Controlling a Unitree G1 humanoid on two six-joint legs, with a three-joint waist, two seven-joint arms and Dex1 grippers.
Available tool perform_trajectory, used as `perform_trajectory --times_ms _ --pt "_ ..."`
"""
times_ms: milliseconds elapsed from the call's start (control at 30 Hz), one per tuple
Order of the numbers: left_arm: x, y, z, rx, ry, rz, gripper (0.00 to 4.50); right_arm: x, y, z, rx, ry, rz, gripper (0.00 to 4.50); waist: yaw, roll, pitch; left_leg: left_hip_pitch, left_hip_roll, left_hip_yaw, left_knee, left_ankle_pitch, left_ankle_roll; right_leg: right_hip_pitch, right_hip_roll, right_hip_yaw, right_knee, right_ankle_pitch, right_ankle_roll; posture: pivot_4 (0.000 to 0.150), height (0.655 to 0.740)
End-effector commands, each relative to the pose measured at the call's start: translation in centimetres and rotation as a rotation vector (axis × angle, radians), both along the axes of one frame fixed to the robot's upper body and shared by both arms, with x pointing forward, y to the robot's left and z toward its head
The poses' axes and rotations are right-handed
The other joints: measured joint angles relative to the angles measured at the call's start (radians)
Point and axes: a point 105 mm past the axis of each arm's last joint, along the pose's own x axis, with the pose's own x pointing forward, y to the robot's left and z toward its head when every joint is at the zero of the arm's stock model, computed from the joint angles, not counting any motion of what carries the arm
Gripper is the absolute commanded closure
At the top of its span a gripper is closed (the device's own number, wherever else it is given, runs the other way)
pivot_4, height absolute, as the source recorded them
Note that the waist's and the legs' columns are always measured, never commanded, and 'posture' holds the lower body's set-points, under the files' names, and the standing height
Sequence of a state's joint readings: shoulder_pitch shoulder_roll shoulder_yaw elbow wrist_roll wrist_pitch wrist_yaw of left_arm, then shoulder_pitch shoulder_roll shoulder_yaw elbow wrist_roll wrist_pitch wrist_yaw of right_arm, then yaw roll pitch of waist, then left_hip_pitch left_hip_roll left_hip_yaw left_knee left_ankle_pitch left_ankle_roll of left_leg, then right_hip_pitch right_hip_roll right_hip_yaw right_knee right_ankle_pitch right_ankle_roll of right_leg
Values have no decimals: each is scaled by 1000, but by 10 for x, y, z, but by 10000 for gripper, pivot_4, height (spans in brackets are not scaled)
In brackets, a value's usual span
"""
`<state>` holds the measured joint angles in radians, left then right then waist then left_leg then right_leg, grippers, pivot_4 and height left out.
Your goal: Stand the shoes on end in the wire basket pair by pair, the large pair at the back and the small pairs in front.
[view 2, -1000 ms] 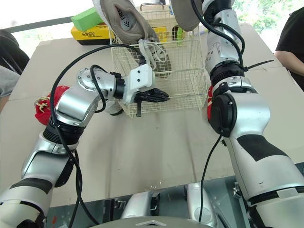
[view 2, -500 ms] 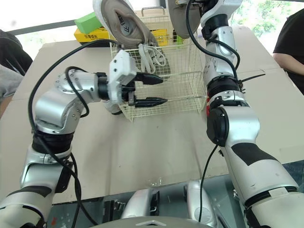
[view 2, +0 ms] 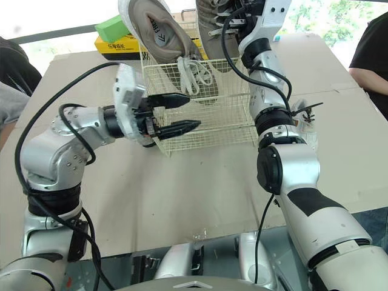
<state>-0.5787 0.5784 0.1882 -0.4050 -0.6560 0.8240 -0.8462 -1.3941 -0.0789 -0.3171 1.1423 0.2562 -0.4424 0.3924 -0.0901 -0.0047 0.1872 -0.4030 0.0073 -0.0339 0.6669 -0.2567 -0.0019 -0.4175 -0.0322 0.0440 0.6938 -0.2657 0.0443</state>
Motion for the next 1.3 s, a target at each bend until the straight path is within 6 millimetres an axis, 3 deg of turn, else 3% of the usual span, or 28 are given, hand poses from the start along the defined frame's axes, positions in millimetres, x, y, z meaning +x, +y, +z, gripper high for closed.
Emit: perform_trajectory --times_ms 33,167,267,367,400,467,700,833,1000,1200,1300 --pt "-18 17 15 -156 -69 80 4567 -1 -13 -7 -8 -12 -36 45000 0 0 0 0 0 0 0 0 0 0 0 0 -1 0 0 1500 7400" --pt "-36 22 7 -204 -82 110 4567 0 -20 -22 -22 9 -50 45000 15 -1 0 1 0 0 2 0 1 1 -1 0 1 0 0 1500 7400" --pt "-45 31 -10 -182 -51 148 4567 0 -23 -32 -36 31 -52 45000 22 -1 0 5 -1 0 2 -2 4 5 -1 0 2 0 0 1500 7400" --pt "-47 39 -12 -219 -43 197 4567 -1 -25 -44 -62 58 -45 45000 30 -1 0 6 -1 -2 2 -3 4 5 0 -1 2 0 0 1500 7400" --pt "-44 45 -13 -236 -38 227 3300 -2 -25 -50 -80 78 -21 39668 32 -2 -1 5 -1 -2 2 -3 4 5 0 -2 2 0 0 1500 7400" --pt "-41 50 -16 -248 -34 259 3300 -6 -23 -56 -92 92 17 34929 34 -4 -2 5 -1 -2 2 -3 4 5 0 -2 2 0 0 1500 7400" --pt "-33 51 -11 -283 -62 272 3300 -26 -32 -47 -72 88 35 956 43 -5 -3 5 -1 -2 3 -3 5 5 0 -2 2 0 -1 1500 7400" --pt "-31 51 -7 -314 -76 266 3300 -49 -45 -37 -143 58 35 326 54 -5 -3 4 -1 -2 2 -3 5 5 0 -2 1 0 0 1500 7400" --pt "-24 48 -10 -338 -57 266 3300 -78 -60 -41 -324 40 33 326 55 -5 -3 3 -1 -1 2 -3 5 5 -1 -2 -2 0 0 1500 7400" --pt "1 57 -11 -420 -20 358 3300 -119 -68 -50 -481 41 102 326 51 -6 -3 4 -1 -2 2 -3 5 5 1 -2 0 0 0 1500 7400" --pt "18 74 -10 -491 -6 473 3300 -143 -64 -59 -580 33 147 326 50 -6 -2 5 -1 -1 2 -3 5 5 2 -1 0 0 0 1500 7400"
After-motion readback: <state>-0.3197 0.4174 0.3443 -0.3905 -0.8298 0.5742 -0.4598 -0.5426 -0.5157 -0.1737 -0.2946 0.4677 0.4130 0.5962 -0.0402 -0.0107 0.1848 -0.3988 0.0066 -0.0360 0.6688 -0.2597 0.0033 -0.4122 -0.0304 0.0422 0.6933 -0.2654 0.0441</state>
